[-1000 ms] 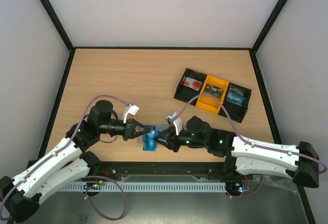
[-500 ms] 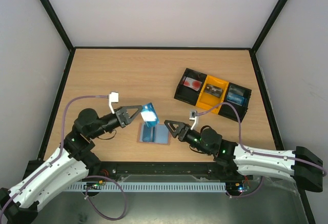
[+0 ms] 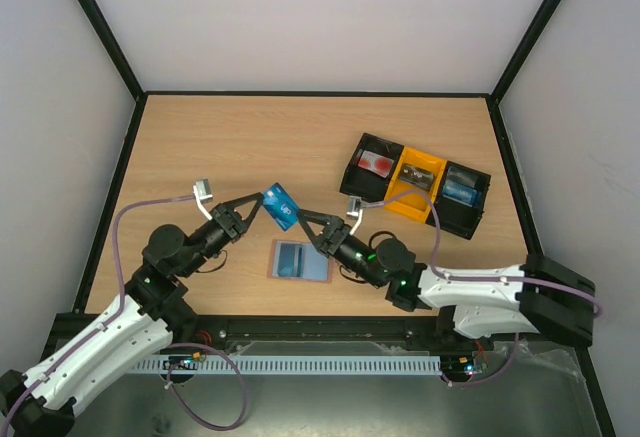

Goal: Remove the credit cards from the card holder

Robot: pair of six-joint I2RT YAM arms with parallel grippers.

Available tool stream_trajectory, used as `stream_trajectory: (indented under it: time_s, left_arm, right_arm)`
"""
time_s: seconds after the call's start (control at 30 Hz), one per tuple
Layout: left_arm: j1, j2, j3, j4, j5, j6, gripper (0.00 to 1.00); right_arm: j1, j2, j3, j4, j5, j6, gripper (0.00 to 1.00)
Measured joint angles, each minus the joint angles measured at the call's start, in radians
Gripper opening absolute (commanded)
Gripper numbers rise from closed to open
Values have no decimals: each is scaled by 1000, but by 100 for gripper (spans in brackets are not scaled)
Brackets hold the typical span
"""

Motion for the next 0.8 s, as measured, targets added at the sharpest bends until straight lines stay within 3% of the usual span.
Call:
stream_trajectory:
  time_s: [0.07, 0.2, 0.23, 0.3, 0.33, 0.4, 0.47, 0.6, 0.8]
  left_arm:
    - [0, 1, -12, 23, 0, -15, 3]
    - [0, 1, -24, 29, -3, -33, 3]
    - [0, 1, -25, 29, -3, -34, 3]
    - [0, -1, -25, 29, -3, -36, 8]
    - [0, -4, -25, 29, -2, -37, 16]
    - [-1, -7, -25, 29, 4, -31, 43]
    - [-2, -9, -24, 23, 27, -11, 59]
    - [-2, -5, 18, -68, 118, 72, 68]
    - [-2, -13, 138, -293, 262, 280, 70]
  right_arm:
    - [0, 48, 21, 44, -21, 18, 45]
    - [0, 110, 35, 115, -56, 41, 8]
    - [0, 113, 35, 122, -58, 42, 3]
    - [0, 113, 35, 138, -60, 48, 2]
    - [0, 111, 32, 142, -61, 47, 2]
    - [0, 103, 20, 140, -64, 33, 2]
    - [0, 76, 1, 123, -75, 6, 2]
    - [0, -43, -8, -3, -159, -97, 2]
    - [0, -284, -40, -268, -319, -239, 2]
